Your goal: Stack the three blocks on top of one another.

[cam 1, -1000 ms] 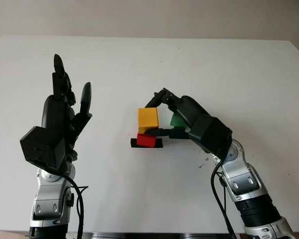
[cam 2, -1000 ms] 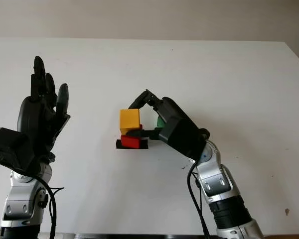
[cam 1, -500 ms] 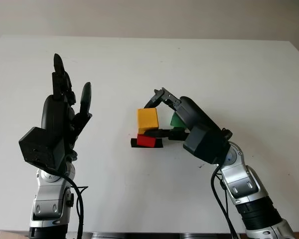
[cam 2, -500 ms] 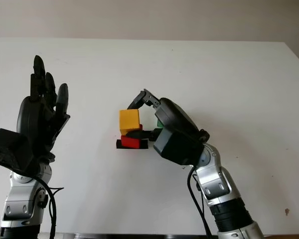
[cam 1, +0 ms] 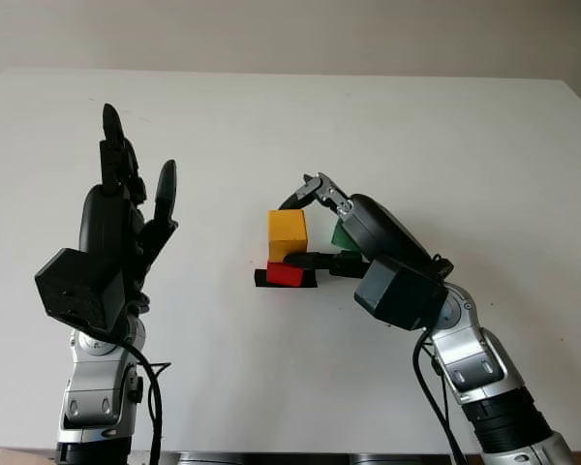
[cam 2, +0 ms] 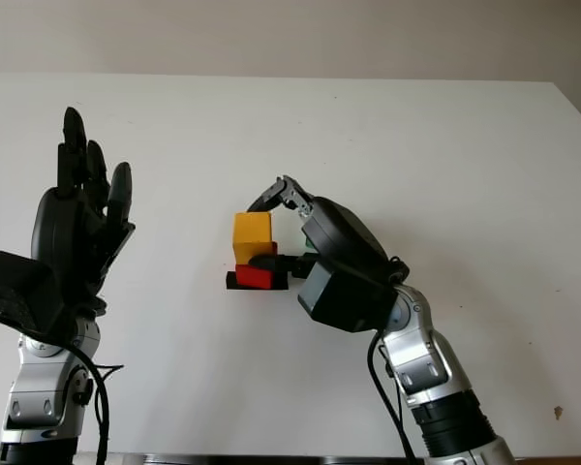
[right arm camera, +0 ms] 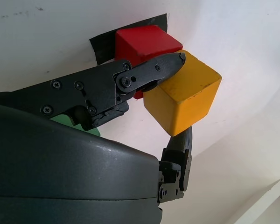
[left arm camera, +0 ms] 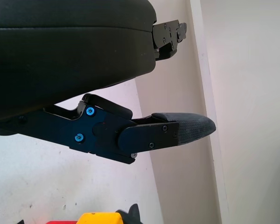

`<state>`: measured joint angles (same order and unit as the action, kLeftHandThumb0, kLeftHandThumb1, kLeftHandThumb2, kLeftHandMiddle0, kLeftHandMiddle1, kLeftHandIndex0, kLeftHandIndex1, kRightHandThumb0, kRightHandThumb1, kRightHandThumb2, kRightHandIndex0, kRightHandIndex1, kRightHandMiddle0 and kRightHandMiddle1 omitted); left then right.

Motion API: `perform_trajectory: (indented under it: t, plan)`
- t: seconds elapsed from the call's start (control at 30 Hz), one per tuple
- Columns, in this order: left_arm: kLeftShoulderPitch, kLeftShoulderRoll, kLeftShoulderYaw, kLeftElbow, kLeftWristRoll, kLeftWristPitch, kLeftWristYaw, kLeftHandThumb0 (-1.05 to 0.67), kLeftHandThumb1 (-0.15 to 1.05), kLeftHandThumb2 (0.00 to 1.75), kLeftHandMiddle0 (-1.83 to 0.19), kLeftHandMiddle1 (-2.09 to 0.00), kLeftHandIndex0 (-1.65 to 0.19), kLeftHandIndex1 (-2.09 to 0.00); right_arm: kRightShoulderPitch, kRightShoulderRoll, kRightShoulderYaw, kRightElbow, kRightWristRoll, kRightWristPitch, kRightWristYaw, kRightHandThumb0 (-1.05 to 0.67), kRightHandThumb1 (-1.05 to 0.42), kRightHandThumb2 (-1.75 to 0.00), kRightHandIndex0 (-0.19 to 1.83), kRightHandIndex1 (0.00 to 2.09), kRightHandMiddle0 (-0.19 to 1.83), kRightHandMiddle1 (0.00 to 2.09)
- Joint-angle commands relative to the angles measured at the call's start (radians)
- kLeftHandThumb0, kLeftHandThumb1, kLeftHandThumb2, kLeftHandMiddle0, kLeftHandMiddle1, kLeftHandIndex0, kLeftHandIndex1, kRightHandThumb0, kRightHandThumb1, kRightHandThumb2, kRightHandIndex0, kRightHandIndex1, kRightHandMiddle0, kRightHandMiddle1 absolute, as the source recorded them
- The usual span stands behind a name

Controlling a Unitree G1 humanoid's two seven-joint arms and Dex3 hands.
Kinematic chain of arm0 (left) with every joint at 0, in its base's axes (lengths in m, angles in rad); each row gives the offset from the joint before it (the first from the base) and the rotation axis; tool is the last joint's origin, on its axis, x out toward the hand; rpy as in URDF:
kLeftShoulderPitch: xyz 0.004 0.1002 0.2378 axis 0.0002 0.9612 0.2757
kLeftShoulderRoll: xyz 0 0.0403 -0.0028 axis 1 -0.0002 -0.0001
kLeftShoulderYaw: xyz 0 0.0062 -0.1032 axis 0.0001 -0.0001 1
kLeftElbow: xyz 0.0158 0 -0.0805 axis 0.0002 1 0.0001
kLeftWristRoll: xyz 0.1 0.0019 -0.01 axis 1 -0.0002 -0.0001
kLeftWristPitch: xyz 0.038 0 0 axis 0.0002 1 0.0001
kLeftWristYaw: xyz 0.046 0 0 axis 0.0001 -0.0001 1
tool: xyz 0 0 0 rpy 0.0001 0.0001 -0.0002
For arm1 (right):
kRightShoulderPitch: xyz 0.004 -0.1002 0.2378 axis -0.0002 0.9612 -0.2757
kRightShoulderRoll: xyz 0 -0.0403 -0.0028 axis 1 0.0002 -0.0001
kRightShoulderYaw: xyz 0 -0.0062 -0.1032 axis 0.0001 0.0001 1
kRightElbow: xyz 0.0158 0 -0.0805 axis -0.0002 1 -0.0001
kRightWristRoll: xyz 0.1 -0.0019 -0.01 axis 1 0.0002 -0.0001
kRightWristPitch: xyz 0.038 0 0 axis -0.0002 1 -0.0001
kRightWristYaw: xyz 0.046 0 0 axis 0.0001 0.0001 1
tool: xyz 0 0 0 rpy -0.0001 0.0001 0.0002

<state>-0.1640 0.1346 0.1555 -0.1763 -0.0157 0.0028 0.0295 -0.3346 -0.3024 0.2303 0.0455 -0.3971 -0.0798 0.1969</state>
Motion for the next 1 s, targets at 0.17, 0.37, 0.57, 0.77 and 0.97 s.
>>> perform_trajectory:
  t: [0.17, 0.37, 0.57, 0.77, 0.97]
  plan:
    - [0.008, 0.0, 0.003, -0.002, 0.0, -0.008, -0.001, -0.65, 1.05, 0.5, 0.19, 0.0, 0.19, 0.0, 0.006, -0.028, 0.002, -0.009, 0.0, -0.028, 0.021, -0.59, -0.98, -0.05, -0.02, 0.04, 0.03, 0.54]
    - [0.007, -0.002, 0.002, -0.005, 0.005, -0.002, 0.006, -0.65, 1.05, 0.49, 0.19, 0.0, 0.19, 0.0, 0.006, -0.036, -0.001, -0.013, 0.014, -0.034, 0.048, -0.65, -0.97, -0.05, -0.08, 0.03, 0.02, 0.37]
    - [0.004, -0.003, 0.0, -0.001, 0.001, -0.006, 0.005, -0.65, 1.05, 0.49, 0.19, 0.0, 0.19, 0.0, 0.001, -0.059, -0.016, -0.023, 0.053, -0.058, 0.092, -0.72, -0.96, -0.06, -0.19, 0.0, -0.11, 0.21]
    - [0.006, 0.001, -0.001, 0.001, 0.008, -0.007, 0.005, -0.66, 1.05, 0.5, 0.19, 0.0, 0.19, 0.0, -0.065, -0.117, -0.101, -0.062, 0.146, -0.057, 0.159, -0.74, -0.99, -0.06, -0.19, 0.0, -0.13, 0.14]
    - [0.01, -0.002, 0.0, -0.002, 0.0, -0.006, 0.001, -0.66, 1.05, 0.5, 0.19, 0.0, 0.19, 0.0, -0.209, -0.182, -0.202, -0.026, 0.194, -0.046, 0.169, -0.76, -0.94, -0.04, -0.14, 0.04, 0.0, 0.18]
